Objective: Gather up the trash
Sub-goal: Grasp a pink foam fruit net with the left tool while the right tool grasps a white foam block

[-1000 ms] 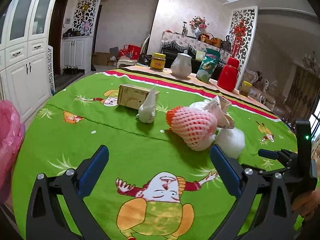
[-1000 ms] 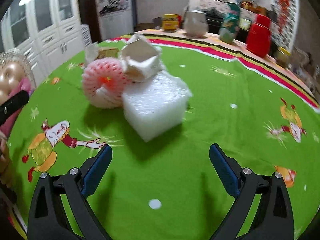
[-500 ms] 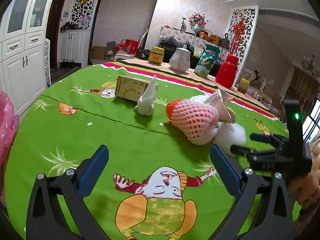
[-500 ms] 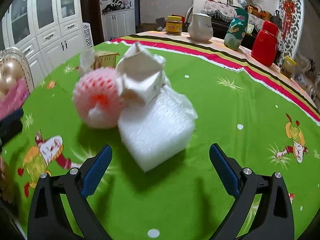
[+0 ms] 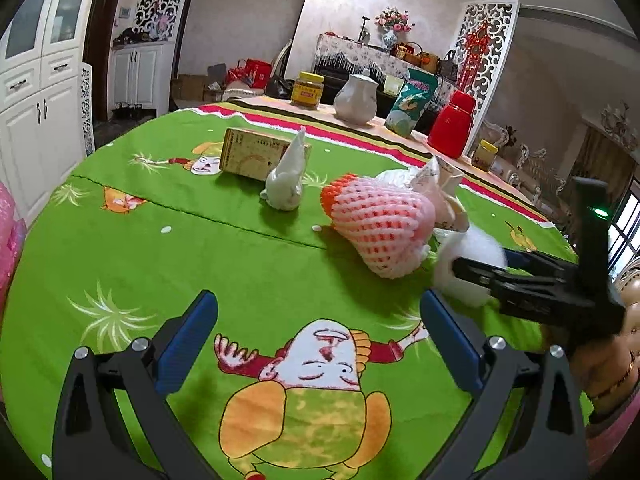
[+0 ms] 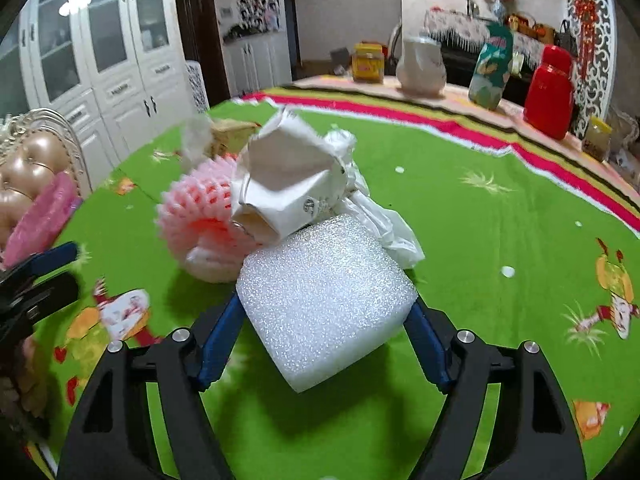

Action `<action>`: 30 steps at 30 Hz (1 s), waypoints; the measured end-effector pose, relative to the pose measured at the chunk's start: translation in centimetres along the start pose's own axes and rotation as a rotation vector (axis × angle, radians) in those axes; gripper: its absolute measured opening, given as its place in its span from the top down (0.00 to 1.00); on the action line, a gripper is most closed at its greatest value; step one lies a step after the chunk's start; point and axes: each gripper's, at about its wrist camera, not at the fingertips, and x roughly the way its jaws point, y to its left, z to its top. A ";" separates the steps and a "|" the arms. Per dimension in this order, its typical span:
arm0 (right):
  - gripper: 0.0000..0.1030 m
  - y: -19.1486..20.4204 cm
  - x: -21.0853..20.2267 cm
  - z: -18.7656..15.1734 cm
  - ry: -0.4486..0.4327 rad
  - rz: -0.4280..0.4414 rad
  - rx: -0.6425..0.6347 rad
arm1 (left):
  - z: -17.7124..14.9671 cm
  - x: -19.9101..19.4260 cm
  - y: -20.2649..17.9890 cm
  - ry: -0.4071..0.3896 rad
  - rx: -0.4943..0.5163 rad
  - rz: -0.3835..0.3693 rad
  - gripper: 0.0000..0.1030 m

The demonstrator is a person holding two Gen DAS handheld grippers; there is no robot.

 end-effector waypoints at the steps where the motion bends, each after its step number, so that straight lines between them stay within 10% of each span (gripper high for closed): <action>1: 0.29 0.0 -1.0 -0.5 -0.015 0.002 0.001 | 0.0 0.1 -0.1 0.003 0.002 -0.002 0.05; 14: 0.28 -5.8 -7.4 -5.0 -0.152 -0.098 0.224 | 1.5 2.1 -5.8 0.143 0.053 -0.009 0.05; 23: 0.28 -7.5 -6.6 -5.5 -0.138 -0.021 0.302 | 5.5 6.2 -7.8 0.044 -0.071 0.114 0.05; 30: 0.28 -7.9 -6.6 -5.7 -0.132 0.002 0.335 | 6.8 11.3 -6.1 0.118 -0.155 0.205 0.05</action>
